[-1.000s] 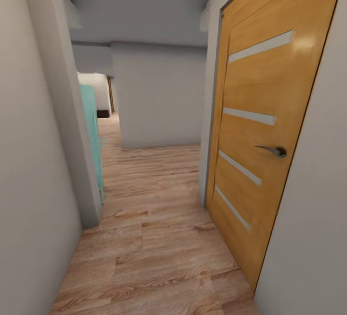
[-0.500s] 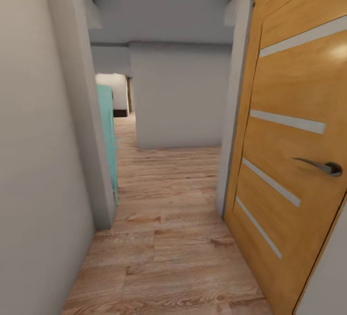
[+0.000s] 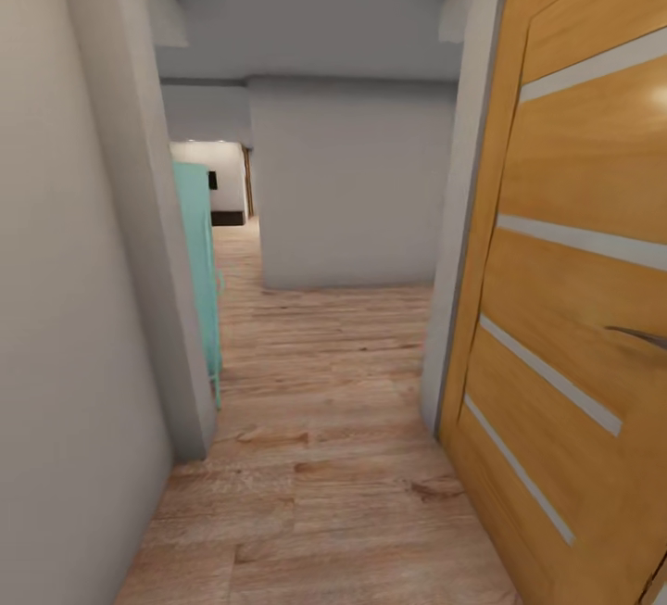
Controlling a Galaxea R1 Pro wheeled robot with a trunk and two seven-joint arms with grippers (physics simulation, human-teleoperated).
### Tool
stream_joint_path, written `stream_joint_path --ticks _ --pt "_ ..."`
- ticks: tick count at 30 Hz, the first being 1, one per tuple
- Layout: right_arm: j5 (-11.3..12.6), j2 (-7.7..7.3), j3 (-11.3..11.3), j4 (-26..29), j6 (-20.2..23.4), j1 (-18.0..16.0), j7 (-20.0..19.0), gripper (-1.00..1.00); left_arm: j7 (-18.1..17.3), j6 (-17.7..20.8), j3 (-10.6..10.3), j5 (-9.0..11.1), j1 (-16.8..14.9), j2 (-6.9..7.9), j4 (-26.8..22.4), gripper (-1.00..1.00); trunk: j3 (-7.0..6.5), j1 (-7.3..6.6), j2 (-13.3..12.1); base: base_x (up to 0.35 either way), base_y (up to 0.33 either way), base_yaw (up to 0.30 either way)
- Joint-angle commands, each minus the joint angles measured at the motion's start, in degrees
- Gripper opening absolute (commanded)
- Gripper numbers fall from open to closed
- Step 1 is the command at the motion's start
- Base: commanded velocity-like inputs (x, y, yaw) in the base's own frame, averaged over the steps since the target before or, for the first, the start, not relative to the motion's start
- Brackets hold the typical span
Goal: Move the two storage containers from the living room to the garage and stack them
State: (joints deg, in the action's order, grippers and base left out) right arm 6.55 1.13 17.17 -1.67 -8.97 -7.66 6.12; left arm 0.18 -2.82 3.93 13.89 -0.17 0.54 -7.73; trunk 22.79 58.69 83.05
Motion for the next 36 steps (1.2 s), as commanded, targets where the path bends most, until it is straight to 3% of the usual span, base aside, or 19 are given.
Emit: stream_joint_path --ticks 1,6,11,36 --pt "0.7 0.14 0.4 -0.2 -0.3 -0.1 0.1 1.00 0.0 0.0 0.3 0.0 0.0 0.00 -1.2 1.00 0.06 0.03 0.0 0.323 0.000 0.000" --pt "1.5 0.20 0.1 -0.2 -0.5 -0.1 0.0 1.00 0.0 0.5 0.3 0.0 0.0 0.20 -3.8 1.00 0.06 0.03 0.0 0.323 0.000 0.000" --pt "5.1 0.06 -0.2 -0.2 -0.4 0.0 -0.1 1.00 0.0 0.6 0.3 0.1 0.0 0.17 -3.7 1.00 0.06 0.03 0.0 0.323 0.000 0.000" --pt "5.2 -0.13 -0.1 -0.1 -0.4 -0.1 0.0 1.00 0.0 0.7 0.3 0.1 0.0 0.19 -3.3 1.00 0.06 0.03 0.0 0.323 0.000 0.000"
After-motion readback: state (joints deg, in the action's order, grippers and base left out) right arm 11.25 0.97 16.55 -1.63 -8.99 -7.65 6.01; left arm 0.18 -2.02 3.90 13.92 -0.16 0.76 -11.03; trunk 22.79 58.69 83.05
